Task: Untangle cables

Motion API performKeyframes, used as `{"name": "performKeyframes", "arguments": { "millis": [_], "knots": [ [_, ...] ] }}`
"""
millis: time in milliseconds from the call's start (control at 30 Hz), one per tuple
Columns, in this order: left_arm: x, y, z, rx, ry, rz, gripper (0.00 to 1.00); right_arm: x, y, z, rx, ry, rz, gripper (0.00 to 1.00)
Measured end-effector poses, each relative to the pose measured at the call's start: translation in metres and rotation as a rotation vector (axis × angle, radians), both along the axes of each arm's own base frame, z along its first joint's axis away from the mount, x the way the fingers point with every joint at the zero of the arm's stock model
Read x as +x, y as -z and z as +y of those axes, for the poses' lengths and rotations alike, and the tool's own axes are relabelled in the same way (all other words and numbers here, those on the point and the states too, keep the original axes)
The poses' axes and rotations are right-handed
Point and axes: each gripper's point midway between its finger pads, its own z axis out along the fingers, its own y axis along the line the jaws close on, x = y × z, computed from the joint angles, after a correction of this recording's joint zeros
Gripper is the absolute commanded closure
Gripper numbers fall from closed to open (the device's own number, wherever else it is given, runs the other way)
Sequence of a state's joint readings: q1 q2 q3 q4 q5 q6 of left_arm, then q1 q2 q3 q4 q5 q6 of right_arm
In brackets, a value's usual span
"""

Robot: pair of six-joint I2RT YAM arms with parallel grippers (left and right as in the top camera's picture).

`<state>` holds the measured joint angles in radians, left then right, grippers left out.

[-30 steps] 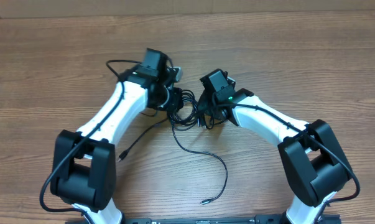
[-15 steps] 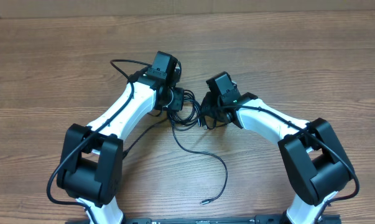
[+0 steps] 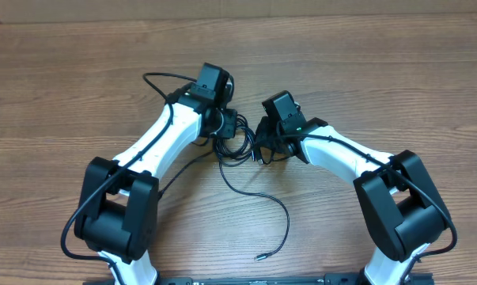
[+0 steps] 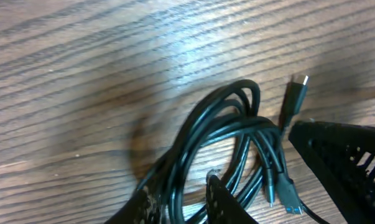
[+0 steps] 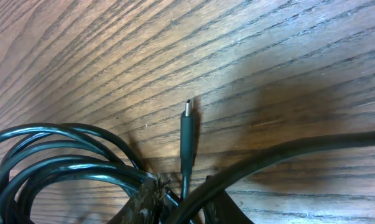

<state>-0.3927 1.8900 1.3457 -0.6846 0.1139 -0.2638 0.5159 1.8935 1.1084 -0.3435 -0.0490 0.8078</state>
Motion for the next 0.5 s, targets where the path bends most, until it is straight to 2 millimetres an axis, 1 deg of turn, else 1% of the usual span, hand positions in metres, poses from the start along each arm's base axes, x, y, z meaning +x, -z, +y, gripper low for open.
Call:
{"name": "performKeyframes", "arguments": {
  "millis": [33, 67, 100, 300, 500],
  "knots": [
    [-0.0008, 0.0001, -0.0016, 0.007, 0.005, -0.003, 0.79, 0.0001, 0.0, -0.0001, -0.001, 0.0, -0.001, 0.79],
    [-0.0013, 0.0001, -0.003, 0.012, 0.005, -0.005, 0.82, 0.0002, -0.0001, 0.0, 0.0, 0.0, -0.001, 0.79],
    [-0.002, 0.0003, -0.0049, 0.017, 0.002, -0.007, 0.84, 0.0001, 0.0, 0.0, 0.0, -0.001, -0.001, 0.79],
    [-0.0023, 0.004, -0.0052, 0.029, -0.017, -0.001, 0.85, 0.0002, -0.0001, 0.0001, 0.0, 0.0, -0.001, 0.8],
    [-0.002, 0.0043, -0.0055, 0.028, -0.026, -0.001, 0.83, 0.0003, -0.0002, 0.0002, 0.0, -0.001, -0.002, 0.8]
  ]
}}
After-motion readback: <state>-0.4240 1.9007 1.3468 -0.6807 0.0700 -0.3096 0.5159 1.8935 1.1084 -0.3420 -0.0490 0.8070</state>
